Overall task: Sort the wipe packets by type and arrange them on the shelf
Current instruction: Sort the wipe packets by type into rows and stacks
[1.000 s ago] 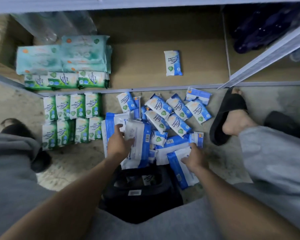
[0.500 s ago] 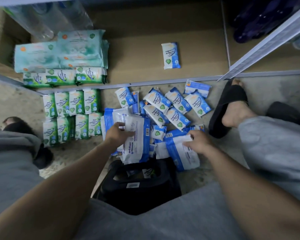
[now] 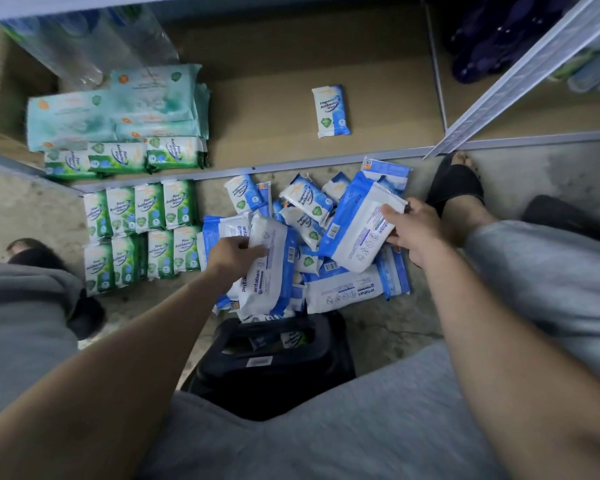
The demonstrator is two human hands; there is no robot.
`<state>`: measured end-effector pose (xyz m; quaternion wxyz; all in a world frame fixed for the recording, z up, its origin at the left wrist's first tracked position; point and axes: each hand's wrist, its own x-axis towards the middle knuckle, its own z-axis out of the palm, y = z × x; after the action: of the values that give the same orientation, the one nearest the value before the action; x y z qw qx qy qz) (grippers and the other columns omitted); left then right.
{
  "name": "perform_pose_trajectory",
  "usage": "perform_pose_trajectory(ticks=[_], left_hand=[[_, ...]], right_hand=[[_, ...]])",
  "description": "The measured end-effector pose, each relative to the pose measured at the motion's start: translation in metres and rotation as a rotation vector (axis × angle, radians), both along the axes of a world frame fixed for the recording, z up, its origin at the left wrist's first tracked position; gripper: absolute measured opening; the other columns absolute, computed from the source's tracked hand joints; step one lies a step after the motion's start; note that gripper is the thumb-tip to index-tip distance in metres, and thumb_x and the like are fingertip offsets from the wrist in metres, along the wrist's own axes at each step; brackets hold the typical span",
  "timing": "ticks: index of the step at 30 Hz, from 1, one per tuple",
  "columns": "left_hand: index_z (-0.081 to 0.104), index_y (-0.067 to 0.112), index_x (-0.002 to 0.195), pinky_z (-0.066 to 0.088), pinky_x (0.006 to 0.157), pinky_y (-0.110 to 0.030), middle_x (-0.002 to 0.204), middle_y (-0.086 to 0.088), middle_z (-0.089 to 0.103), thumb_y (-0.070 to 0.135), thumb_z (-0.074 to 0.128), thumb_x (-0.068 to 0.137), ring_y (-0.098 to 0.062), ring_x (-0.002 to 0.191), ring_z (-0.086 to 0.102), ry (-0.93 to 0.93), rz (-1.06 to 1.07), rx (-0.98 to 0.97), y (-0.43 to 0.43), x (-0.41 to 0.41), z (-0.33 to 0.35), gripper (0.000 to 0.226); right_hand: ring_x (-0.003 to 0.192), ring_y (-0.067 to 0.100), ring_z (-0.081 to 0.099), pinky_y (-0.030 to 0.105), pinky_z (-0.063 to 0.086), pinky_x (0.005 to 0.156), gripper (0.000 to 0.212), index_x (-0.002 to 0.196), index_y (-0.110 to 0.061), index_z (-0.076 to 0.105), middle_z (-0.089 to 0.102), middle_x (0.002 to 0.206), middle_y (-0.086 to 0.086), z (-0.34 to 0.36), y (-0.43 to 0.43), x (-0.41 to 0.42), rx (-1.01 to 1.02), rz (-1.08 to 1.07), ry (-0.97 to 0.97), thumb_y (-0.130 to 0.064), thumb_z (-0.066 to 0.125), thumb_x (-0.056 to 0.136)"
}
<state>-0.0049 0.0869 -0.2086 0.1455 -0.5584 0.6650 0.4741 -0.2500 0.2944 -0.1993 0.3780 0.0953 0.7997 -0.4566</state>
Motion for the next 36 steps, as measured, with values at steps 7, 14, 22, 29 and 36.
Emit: perform_pose_trajectory(ticks=[7,14,22,29,36], left_hand=[[0.069,0.004,0.094,0.062,0.078,-0.041,0.096,-0.012,0.074,0.025,0.082,0.080,-0.026,0.083,0.072,0.198,0.285,0.104,-0.019,-0.031,0.009,0.028],[0.063,0.005,0.123,0.058,0.089,-0.035,0.105,-0.010,0.070,0.017,0.076,0.088,-0.021,0.094,0.069,0.319,0.366,0.184,-0.016,-0.047,0.007,0.038],[0.064,0.016,0.128,0.054,0.079,-0.033,0.119,0.001,0.068,0.028,0.077,0.086,-0.020,0.094,0.067,0.042,0.064,-0.130,-0.006,0.001,-0.007,0.046],[0.060,0.013,0.130,0.050,0.095,-0.039,0.130,-0.009,0.056,0.030,0.079,0.082,-0.028,0.107,0.061,-0.141,-0.006,-0.261,0.003,0.034,-0.022,0.054],[0.053,0.021,0.130,0.046,0.101,-0.044,0.136,-0.008,0.045,0.032,0.070,0.086,-0.029,0.120,0.049,-0.164,0.080,-0.354,0.017,0.034,-0.038,0.048]], right_hand=[[0.093,0.023,0.071,0.035,0.061,0.077,0.014,0.113,-0.011,0.057,0.070,0.110,0.012,0.008,-0.007,0.007,-0.273,-0.375,-0.248,-0.013,0.060,0.099],[0.115,0.035,0.064,0.050,0.056,0.092,0.012,0.109,-0.022,0.063,0.062,0.130,0.019,-0.012,-0.006,0.045,0.159,0.149,-0.298,-0.018,0.063,0.098],[0.102,0.019,0.064,0.026,0.050,0.079,0.039,0.126,-0.016,0.065,0.066,0.124,0.005,-0.035,0.001,0.073,0.252,0.691,0.011,-0.020,0.076,0.088],[0.127,0.027,0.049,0.042,0.048,0.101,0.057,0.137,-0.032,0.056,0.057,0.137,0.002,-0.048,-0.005,0.089,0.418,1.016,0.258,-0.030,0.077,0.084],[0.131,0.026,0.041,0.043,0.037,0.103,0.068,0.143,-0.026,0.048,0.052,0.145,-0.006,-0.063,-0.010,0.091,0.561,1.268,0.439,-0.046,0.074,0.084]])
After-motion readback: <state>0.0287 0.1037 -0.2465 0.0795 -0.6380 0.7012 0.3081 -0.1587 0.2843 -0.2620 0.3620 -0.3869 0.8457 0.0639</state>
